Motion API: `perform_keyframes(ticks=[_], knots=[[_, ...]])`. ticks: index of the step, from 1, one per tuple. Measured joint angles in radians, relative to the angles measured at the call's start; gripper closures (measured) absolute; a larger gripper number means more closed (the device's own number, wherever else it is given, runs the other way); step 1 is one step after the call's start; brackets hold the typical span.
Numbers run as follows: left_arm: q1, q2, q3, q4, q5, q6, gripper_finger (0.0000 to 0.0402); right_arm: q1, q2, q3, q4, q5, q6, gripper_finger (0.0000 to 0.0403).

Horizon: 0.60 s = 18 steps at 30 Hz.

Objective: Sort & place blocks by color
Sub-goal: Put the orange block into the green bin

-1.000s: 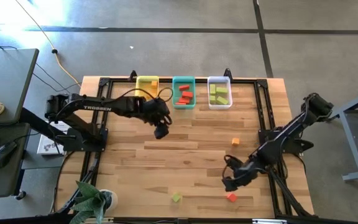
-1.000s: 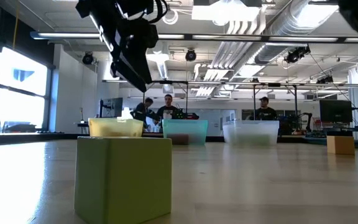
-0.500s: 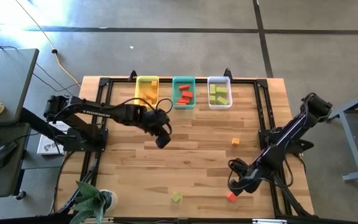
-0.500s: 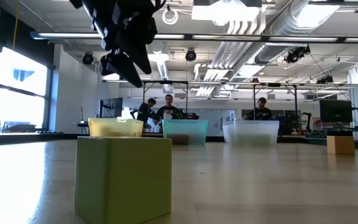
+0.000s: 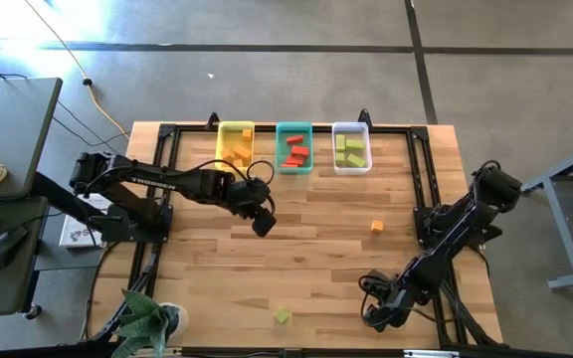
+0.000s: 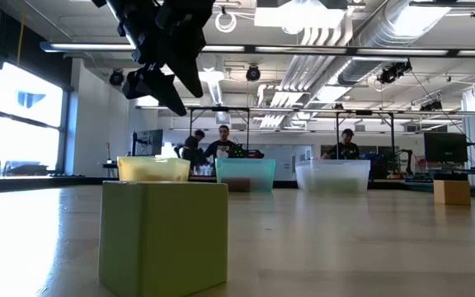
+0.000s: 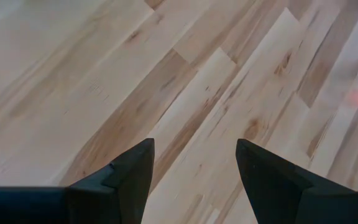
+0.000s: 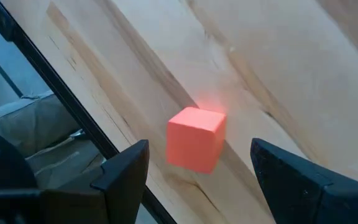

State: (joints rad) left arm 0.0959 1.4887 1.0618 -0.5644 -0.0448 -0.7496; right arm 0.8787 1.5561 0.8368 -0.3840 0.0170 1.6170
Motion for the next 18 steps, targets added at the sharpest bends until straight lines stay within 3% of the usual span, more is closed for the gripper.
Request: perform_keyframes(ticks=[9, 18], knots=[[-0.001, 0.0, 0.0, 0.001, -0.013, -0.034, 0.0188, 0.027, 0.017, 0.0, 0.008, 0.054, 0.023, 0.0135], [-0.001, 0.0, 0.0, 0.001, -0.019, -0.035, 0.0188, 0.026, 0.092, 0.0, 0.096, 0.031, -0.003, 0.0135]])
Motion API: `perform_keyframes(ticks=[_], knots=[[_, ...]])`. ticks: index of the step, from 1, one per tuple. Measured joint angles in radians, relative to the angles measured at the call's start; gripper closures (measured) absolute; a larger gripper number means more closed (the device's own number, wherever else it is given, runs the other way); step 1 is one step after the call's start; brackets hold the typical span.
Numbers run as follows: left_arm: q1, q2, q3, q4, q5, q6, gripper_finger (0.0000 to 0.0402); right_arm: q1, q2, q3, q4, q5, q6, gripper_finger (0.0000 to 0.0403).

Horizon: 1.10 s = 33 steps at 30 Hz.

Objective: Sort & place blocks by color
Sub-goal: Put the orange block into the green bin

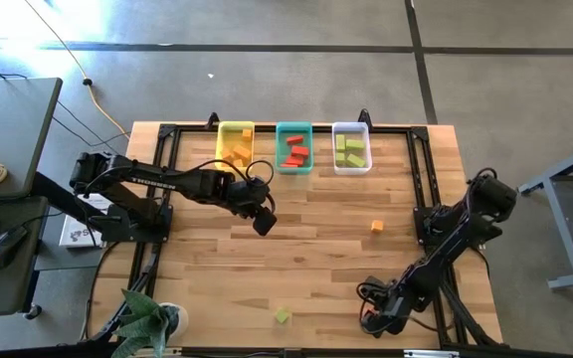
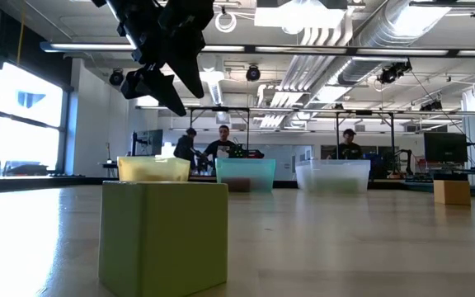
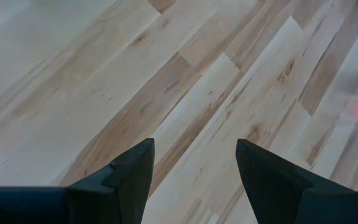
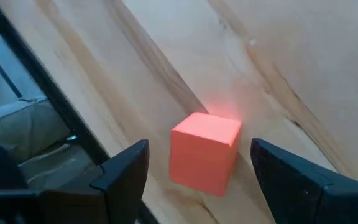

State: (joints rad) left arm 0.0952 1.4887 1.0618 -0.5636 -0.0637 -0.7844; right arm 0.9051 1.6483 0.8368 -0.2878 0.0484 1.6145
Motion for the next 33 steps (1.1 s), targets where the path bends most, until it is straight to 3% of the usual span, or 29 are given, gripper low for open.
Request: perform_keyframes(ticks=[9, 18, 28, 33], knots=[[0.0, 0.0, 0.0, 0.0, -0.004, 0.001, 0.0188, 0.0, 0.036, 0.005, -0.009, 0.005, 0.064, 0.015], [0.0, 0.0, 0.0, 0.0, -0.004, 0.001, 0.0188, -0.006, 0.038, 0.003, -0.021, 0.004, 0.09, 0.0298], [0.0, 0.0, 0.0, 0.0, -0.004, 0.005, 0.0188, -0.059, -0.001, -0.002, -0.056, 0.057, 0.06, 0.03], [0.0, 0.0, 0.0, 0.011, 0.007, 0.076, 0.0188, -0.123, -0.037, -0.002, -0.098, 0.063, 0.018, 0.03]])
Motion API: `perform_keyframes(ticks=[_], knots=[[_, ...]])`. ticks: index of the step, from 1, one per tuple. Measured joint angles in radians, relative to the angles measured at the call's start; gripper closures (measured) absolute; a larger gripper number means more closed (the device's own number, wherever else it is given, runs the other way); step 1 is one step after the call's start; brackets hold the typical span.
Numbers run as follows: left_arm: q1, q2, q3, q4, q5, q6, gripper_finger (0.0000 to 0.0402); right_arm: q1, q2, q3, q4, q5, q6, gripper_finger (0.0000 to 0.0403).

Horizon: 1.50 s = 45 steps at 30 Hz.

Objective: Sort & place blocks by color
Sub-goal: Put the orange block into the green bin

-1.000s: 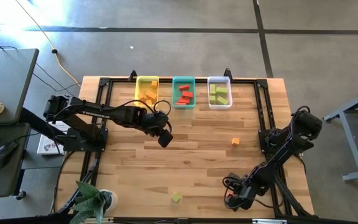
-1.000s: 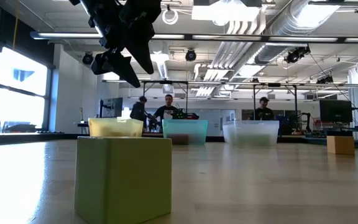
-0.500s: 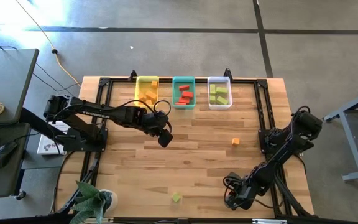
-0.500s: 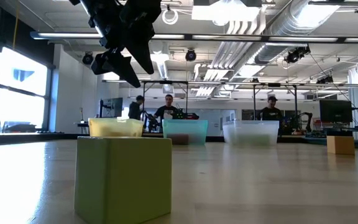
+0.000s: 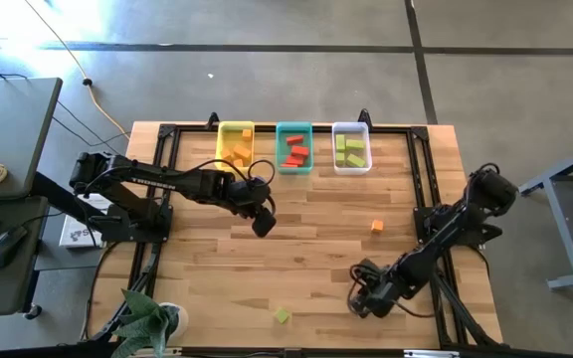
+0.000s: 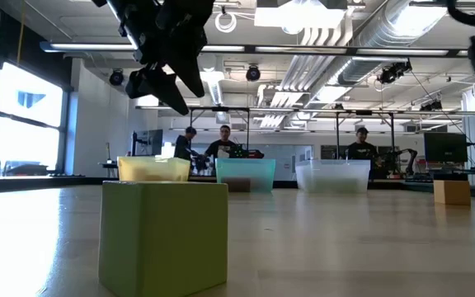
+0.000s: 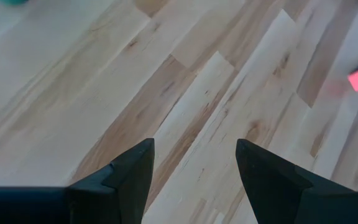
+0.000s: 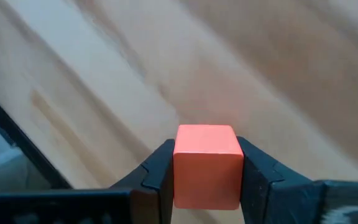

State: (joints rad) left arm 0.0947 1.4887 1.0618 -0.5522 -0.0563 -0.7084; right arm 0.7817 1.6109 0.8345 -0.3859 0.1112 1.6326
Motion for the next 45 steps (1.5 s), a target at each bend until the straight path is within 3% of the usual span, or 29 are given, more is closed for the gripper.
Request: perform_keyframes(ticks=[11, 17, 25, 37, 45], knots=[[-0.032, 0.0, 0.0, 0.142, 0.0, 0.219, 0.0188, -0.317, -0.143, 0.0, 0.036, 0.065, -0.295, 0.03], [-0.052, 0.0, 0.0, 0.163, 0.0, 0.342, 0.0188, -0.551, -0.172, 0.001, 0.241, 0.064, -0.534, 0.03], [-0.072, 0.0, 0.0, 0.161, 0.0, 0.485, 0.0188, -0.812, -0.17, 0.001, 0.53, 0.118, -0.725, 0.03], [-0.071, 0.0, 0.0, 0.161, -0.006, 0.524, 0.0188, -1.036, -0.03, 0.002, 0.849, 0.177, -0.788, 0.03], [-0.071, 0.0, 0.0, 0.161, -0.033, 0.426, 0.0188, -1.127, 0.097, 0.002, 0.885, 0.14, -0.789, 0.0299]])
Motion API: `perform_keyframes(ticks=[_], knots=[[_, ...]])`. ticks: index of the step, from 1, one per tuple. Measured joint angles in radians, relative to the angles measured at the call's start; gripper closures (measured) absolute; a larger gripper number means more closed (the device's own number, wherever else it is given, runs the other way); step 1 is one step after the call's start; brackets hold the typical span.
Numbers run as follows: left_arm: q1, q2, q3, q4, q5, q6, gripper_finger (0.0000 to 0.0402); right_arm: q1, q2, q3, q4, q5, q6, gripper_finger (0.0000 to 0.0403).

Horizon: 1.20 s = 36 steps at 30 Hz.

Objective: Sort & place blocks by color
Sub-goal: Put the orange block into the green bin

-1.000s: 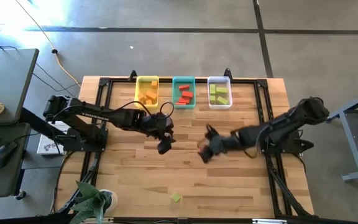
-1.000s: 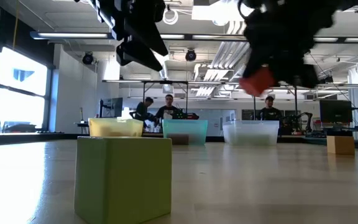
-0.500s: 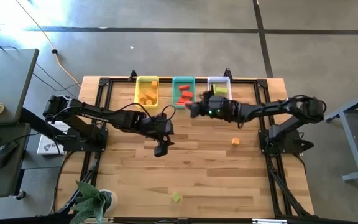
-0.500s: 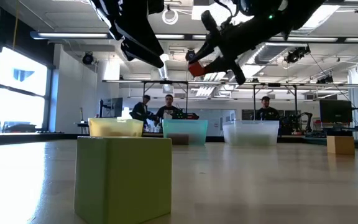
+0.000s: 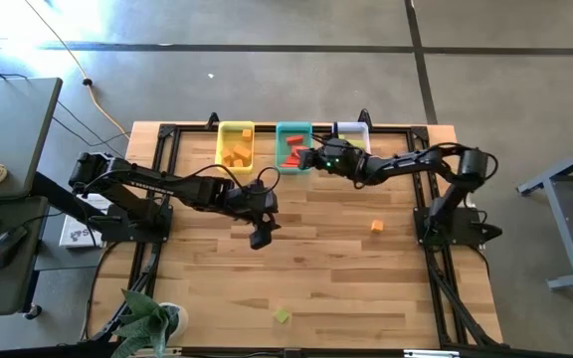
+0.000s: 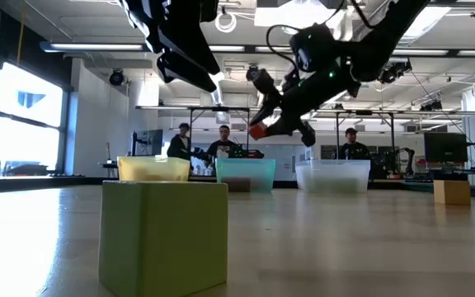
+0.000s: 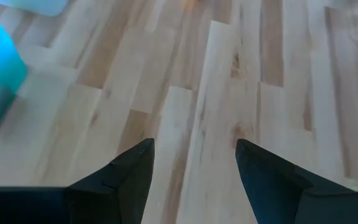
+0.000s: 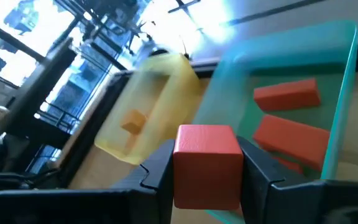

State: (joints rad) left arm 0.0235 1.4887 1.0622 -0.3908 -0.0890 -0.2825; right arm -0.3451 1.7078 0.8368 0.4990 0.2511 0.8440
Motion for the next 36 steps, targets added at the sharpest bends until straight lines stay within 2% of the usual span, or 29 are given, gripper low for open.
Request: perform_keyframes(ticks=[7, 13, 24, 32, 36], knots=[[0.003, 0.0, 0.0, 0.0, -0.035, -0.002, 0.0188, -0.051, 0.077, 0.0, 0.032, -0.111, 0.038, 0.0264], [0.002, 0.0, 0.0, 0.0, -0.037, -0.002, 0.0188, -0.056, 0.082, 0.0, 0.06, -0.141, -0.015, 0.0259], [0.002, 0.0, 0.0, -0.002, -0.054, -0.003, 0.0188, -0.082, 0.081, 0.0, 0.112, -0.212, 0.031, 0.0257], [0.003, 0.0, 0.0, -0.001, -0.062, -0.027, 0.0188, -0.151, 0.081, 0.005, 0.11, -0.367, -0.017, 0.026], [0.003, 0.0, 0.0, -0.001, -0.065, -0.029, 0.0188, -0.162, 0.08, 0.065, 0.059, -0.404, -0.081, 0.0248]])
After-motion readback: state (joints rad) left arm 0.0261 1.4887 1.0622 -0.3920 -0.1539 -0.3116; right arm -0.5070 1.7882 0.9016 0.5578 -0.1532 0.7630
